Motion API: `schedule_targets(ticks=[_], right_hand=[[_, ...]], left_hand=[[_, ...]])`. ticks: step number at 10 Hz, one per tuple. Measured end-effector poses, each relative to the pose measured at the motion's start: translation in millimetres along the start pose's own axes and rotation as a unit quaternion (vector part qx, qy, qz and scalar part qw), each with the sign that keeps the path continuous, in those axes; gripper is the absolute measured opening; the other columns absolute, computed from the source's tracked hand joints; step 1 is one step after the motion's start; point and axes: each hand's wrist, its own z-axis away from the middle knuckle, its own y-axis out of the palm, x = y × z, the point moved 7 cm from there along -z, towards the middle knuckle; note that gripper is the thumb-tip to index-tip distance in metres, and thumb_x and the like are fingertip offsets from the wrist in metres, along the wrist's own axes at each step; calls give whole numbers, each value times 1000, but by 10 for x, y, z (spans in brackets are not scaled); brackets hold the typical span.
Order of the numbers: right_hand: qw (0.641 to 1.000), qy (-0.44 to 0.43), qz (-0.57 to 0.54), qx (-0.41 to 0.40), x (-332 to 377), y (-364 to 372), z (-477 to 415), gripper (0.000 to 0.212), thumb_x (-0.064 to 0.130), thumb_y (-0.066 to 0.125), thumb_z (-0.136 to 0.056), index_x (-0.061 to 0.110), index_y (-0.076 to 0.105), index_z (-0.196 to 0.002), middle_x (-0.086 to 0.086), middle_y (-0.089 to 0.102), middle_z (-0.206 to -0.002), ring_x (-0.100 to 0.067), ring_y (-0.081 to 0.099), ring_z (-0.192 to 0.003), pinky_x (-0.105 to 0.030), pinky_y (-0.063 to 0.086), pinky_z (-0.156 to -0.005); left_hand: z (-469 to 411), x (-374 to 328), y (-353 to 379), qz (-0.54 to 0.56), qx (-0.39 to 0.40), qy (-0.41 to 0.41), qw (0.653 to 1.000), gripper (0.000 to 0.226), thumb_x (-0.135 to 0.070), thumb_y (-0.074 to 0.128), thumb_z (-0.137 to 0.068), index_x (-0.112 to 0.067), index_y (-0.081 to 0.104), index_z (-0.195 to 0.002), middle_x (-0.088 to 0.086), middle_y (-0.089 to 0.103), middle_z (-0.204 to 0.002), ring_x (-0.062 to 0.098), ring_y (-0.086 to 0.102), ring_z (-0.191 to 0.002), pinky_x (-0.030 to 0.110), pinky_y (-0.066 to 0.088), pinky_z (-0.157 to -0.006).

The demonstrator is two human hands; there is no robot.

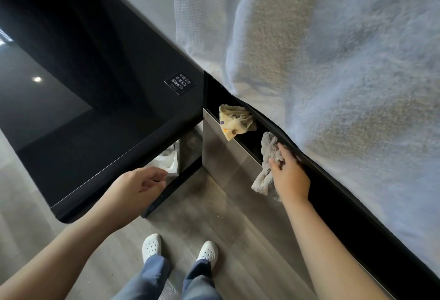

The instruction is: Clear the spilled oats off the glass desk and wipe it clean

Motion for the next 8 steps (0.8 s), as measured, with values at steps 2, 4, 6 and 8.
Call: schedule_targets(ticks=[2, 4, 6, 8], right_hand=[[994, -8, 61, 90, 107, 72, -107, 50, 26, 32, -103, 27, 20, -151, -11, 33, -152, -33, 39, -133, -52, 41, -99], [984, -132, 63, -107, 221, -2, 414, 51, 15, 70, -82, 15, 57, -131, -13, 52, -134, -38, 57, -104, -48, 50, -85], [995, -75, 58, -15, 33, 163, 267, 58, 22, 65, -88, 9, 45, -142, -17, 45, -144, -39, 50, -123, -48, 44, -97], [992, -43, -19, 116, 136, 95, 226, 57, 35, 56, -93, 17, 39, -145, -5, 31, -152, -23, 33, -138, -38, 33, -109]], left_hand=[[5, -7, 49, -1, 20, 20, 1000, 23, -20, 61, -91, -42, 61, -99, -20, 67, -95, -13, 58, -87, 3, 42, -65], [-42, 28, 58, -7, 24, 24, 999, 21, -20, 62, -90, -40, 62, -98, -23, 66, -95, -17, 56, -88, 0, 40, -66], [-81, 10, 26, 16, 19, 13, 1000, 15, -19, 62, -90, -31, 68, -98, -13, 70, -89, 1, 64, -77, 18, 53, -60], [-21, 68, -106, 7, 9, 4, 1000, 17, -24, 63, -90, -31, 67, -105, -20, 67, -92, -9, 61, -81, 5, 42, -68]])
